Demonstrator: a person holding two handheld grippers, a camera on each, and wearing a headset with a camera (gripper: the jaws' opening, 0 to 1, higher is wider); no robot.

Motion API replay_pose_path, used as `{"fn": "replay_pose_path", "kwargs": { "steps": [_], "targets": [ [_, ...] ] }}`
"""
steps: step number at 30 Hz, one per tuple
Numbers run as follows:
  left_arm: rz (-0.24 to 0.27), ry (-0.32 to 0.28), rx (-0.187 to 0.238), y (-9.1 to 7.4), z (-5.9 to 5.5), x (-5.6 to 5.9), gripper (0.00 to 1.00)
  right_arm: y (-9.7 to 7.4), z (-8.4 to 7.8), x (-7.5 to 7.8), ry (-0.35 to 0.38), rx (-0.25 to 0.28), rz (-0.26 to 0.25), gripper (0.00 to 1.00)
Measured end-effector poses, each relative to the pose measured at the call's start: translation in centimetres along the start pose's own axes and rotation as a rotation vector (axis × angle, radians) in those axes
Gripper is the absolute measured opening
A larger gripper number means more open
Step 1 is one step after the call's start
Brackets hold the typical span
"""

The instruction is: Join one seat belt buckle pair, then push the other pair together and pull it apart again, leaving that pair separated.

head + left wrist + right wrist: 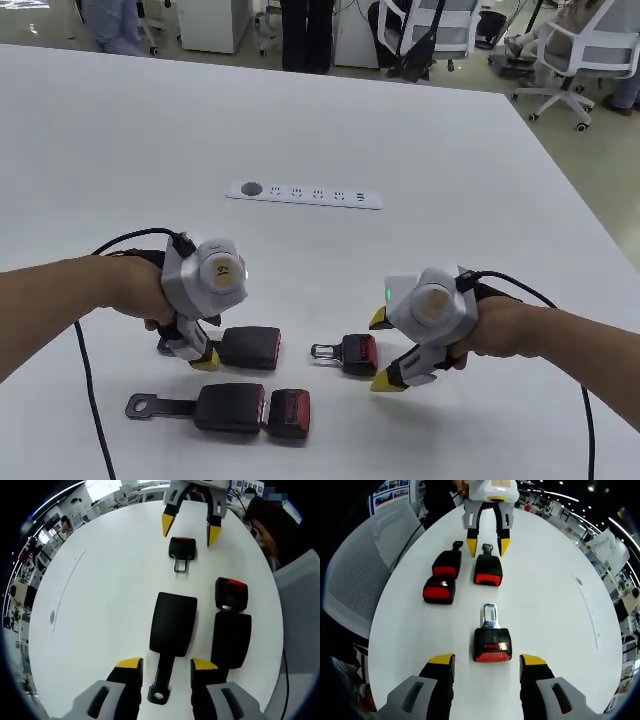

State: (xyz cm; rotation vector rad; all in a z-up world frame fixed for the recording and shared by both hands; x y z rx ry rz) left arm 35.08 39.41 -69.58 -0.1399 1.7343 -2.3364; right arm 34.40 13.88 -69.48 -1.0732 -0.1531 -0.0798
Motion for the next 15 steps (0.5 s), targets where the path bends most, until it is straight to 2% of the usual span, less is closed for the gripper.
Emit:
{"fn": "replay_pose_path", "kwargs": {
  "steps": [4,6,10,11,15],
  "targets": [
    [0.0,-0.046,0.032,-0.6,-0.9,-0.1,0.41,-0.6,-0.2,-0.3,0.013,0.006,-0.015,0.55],
    [0.003,-0.074,0.052,-1.3,-1.2,0.4,0.42,-1.0,-0.3,-0.6,0.015,0.013,-0.02,0.56],
    [0.009,-0.123,0.089,-1.9,-2.4,0.9,0.44,-1.2,-0.8,-0.9,0.022,0.027,-0.033,0.59],
    [0.013,-0.137,0.102,-2.0,-2.9,0.7,0.45,-1.3,-0.9,-1.1,0.03,0.032,-0.036,0.59],
    [0.023,-0.186,0.153,-2.6,-3.8,1.2,0.47,-2.0,-0.9,-1.8,0.05,0.051,-0.053,0.65]
  ]
}}
Point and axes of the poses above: the centre of the closed fingertips' face, and the gripper's own axes: y roughly forward along the fingers, x roughly to its right, z roughly out of its top, the point moved 8 cm from there along -y, roughly backward along the fingers, and after that the axes turned 3 degrees about -y, right-handed, at the moved point
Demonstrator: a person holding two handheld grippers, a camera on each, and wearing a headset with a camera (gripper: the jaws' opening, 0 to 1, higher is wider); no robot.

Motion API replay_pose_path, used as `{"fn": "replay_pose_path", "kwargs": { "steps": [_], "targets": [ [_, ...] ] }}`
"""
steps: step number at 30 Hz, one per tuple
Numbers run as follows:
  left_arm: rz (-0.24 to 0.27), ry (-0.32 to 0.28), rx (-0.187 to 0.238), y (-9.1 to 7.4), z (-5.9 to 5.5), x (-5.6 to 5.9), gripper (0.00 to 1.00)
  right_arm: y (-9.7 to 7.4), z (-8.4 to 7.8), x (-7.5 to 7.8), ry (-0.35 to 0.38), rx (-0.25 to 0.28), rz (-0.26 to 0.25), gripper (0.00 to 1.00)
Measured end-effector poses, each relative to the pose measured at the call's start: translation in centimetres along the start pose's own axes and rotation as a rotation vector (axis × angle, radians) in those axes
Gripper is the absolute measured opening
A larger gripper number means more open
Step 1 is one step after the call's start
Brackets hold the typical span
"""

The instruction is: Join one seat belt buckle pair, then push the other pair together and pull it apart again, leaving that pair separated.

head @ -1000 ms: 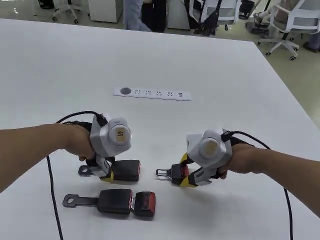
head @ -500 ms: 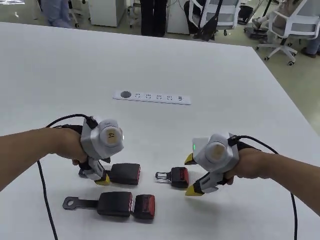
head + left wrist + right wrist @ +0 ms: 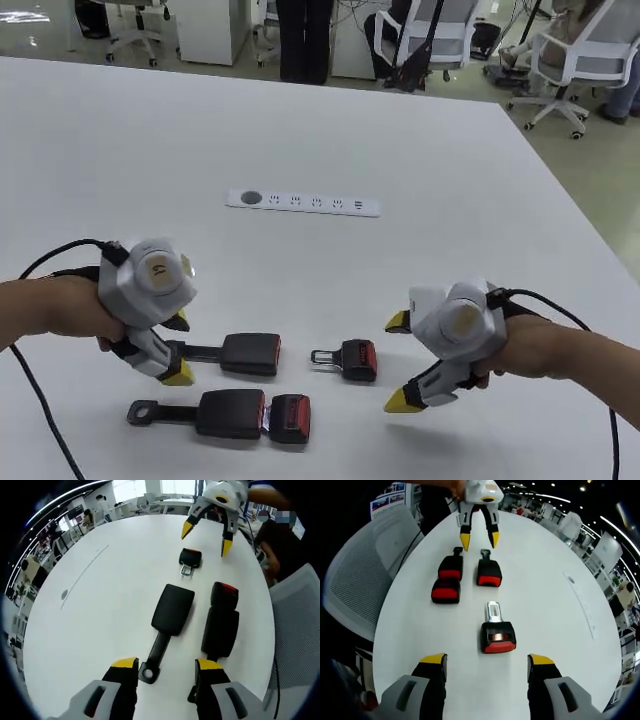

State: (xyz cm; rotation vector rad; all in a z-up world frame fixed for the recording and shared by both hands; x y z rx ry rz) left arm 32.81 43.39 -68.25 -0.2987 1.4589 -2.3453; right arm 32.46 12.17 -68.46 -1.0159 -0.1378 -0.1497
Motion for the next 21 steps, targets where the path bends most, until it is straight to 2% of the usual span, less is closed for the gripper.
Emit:
{"fn": "replay_pose_path", "kwargs": {
  "steps": [6,11,13,17,20,21],
  "targets": [
    [0.042,-0.056,0.086,-1.3,-1.1,0.7,0.53,-0.4,-0.6,-0.7,0.054,0.038,-0.037,0.69],
    [0.057,-0.15,0.174,-2.1,-2.4,1.5,0.62,-0.7,-0.7,-1.5,0.132,0.103,-0.068,0.74],
    [0.065,-0.165,0.193,-2.3,-3.0,2.0,0.65,-1.0,-0.9,-1.9,0.16,0.112,-0.09,0.78],
    [0.078,-0.193,0.23,-2.7,-4.1,2.6,0.71,-1.3,-0.8,-2.7,0.222,0.166,-0.127,0.85],
    [0.094,-0.233,0.306,-3.0,-4.5,3.3,0.76,-1.6,-0.9,-3.5,0.27,0.207,-0.157,0.88],
    [0.099,-0.234,0.318,-3.1,-4.6,3.5,0.78,-1.5,-1.1,-3.6,0.282,0.219,-0.166,0.88]
  ]
}}
Point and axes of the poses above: the centre of the closed fingertips' face, and the gripper's own axes: y roughly forward along the fingers, x roughly to its right, z roughly out of its top, the point moved 8 cm from there along -y, roughly backward along the fingers, and after that the axes turned 3 degrees about -y, right-handed, at the moved point
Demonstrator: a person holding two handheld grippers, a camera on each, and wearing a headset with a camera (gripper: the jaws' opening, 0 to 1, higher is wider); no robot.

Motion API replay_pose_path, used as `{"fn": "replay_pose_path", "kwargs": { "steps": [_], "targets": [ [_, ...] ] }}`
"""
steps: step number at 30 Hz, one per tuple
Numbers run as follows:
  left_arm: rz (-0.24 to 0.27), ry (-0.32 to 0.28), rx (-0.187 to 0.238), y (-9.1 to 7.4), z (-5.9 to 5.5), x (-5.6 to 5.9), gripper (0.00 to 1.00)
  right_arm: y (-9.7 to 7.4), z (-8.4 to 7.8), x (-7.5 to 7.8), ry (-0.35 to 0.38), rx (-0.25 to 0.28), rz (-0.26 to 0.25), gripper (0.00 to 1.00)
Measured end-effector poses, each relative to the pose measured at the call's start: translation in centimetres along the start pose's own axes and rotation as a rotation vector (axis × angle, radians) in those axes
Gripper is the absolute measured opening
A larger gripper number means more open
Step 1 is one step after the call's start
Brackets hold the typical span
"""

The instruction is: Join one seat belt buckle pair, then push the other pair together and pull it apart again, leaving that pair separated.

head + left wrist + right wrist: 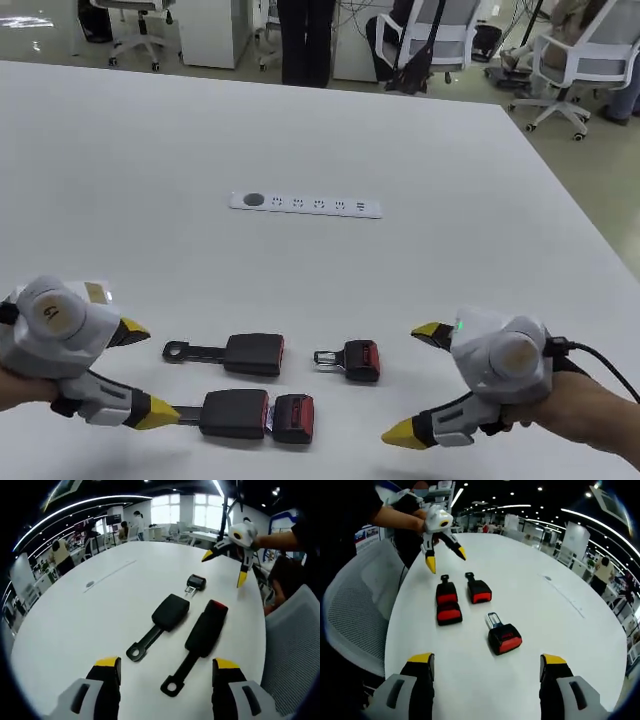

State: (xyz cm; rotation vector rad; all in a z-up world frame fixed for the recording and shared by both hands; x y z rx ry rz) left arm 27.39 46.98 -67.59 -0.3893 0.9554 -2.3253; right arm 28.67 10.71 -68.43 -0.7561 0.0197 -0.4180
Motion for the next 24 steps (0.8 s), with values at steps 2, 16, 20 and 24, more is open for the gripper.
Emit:
{"fn": "replay_pose_path", "kwargs": {
  "steps": [2,16,20,24],
  "targets": [
    [0.012,0.003,0.026,-0.2,-0.3,0.9,0.8,-0.1,-0.2,-0.6,0.032,0.025,-0.016,0.91],
    [0.043,-0.102,0.235,-0.7,-2.0,3.9,1.0,-0.9,-0.4,-4.3,0.186,0.16,-0.115,0.99],
    [0.061,-0.095,0.285,-0.9,-2.5,4.4,1.0,-1.2,-0.2,-4.7,0.21,0.18,-0.14,0.99],
    [0.068,-0.126,0.287,-0.8,-2.5,5.3,1.0,-0.9,-0.7,-5.0,0.223,0.19,-0.155,0.99]
  ]
}}
Point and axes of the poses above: the centre of the closed fingertips' face, and the gripper's own axes: y roughly forward along the fingers, x roughly to its right, z roughly out of its top, the point moved 8 cm from there along -y, roughly backward along the fingers, and after that the axes turned 3 degrees about -y, right-handed, at the moved point
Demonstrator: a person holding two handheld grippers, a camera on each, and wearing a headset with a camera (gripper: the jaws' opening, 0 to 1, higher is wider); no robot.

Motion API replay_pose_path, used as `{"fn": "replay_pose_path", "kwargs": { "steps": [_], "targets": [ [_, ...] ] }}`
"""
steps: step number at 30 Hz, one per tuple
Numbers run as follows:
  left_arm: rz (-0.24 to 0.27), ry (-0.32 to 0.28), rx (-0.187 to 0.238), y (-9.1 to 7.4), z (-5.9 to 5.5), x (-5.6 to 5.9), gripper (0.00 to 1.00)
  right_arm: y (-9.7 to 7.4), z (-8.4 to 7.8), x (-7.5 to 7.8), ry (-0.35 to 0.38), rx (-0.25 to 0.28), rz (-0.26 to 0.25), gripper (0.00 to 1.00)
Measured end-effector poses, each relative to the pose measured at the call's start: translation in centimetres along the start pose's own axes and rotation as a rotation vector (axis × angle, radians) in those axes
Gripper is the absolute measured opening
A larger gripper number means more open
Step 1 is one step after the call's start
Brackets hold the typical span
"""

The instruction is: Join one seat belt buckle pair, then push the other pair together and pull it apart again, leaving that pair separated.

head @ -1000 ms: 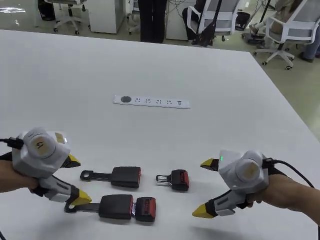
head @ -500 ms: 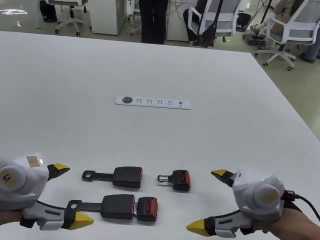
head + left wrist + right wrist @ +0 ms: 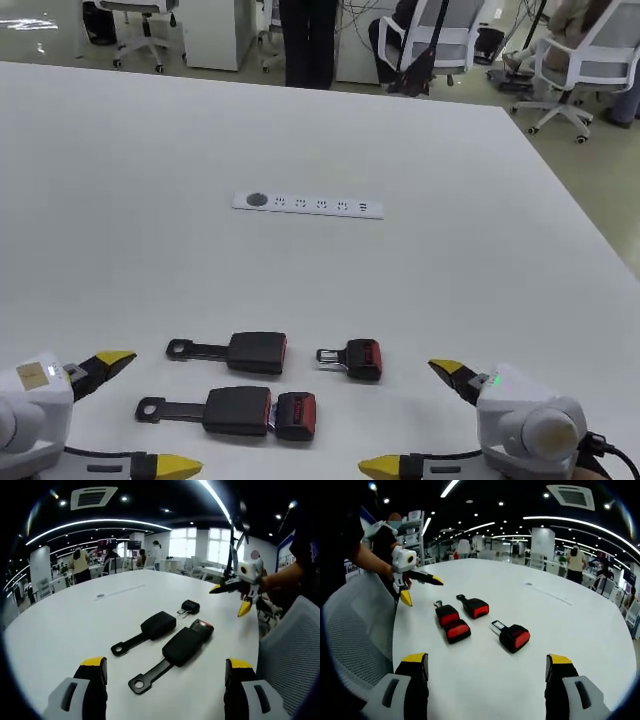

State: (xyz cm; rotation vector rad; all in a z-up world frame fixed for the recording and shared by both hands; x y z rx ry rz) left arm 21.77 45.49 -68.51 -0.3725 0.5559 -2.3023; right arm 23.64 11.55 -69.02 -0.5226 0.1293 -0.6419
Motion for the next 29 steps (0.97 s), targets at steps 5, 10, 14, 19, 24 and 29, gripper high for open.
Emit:
{"fn": "replay_pose_path", "kwargs": {
  "steps": [5,10,14,19,24,29],
  "targets": [
    [0.017,-0.01,0.013,-0.1,0.1,0.0,1.0,0.1,-0.6,-0.5,0.001,-0.005,0.0,0.99],
    [0.031,-0.006,0.028,-0.1,0.0,-0.5,1.0,0.0,-0.5,-0.5,0.012,0.007,-0.009,0.99],
    [0.039,-0.003,0.03,-0.1,-0.1,-0.9,1.0,0.2,-0.7,-0.6,0.008,0.007,-0.014,0.99],
    [0.041,0.007,0.027,-0.1,-0.1,-0.8,1.0,0.1,-0.6,-0.3,0.007,0.009,-0.018,0.99],
    [0.042,0.011,0.022,-0.1,-0.3,-1.1,1.0,0.0,-0.5,-0.3,0.004,0.007,-0.021,0.99],
    [0.046,0.015,0.025,-0.1,-0.3,-1.2,1.0,0.0,-0.7,-0.3,0.005,0.011,-0.024,0.99]
  ]
}}
Point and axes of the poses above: the centre of the closed fingertips' face, and the gripper's own axes: y roughly forward along the fingers, x roughly to its right, z roughly out of its top, the point moved 8 cm from there along -y, roughly backward along the fingers, and after that the axes turned 3 degrees about -y, right-handed, at the moved point
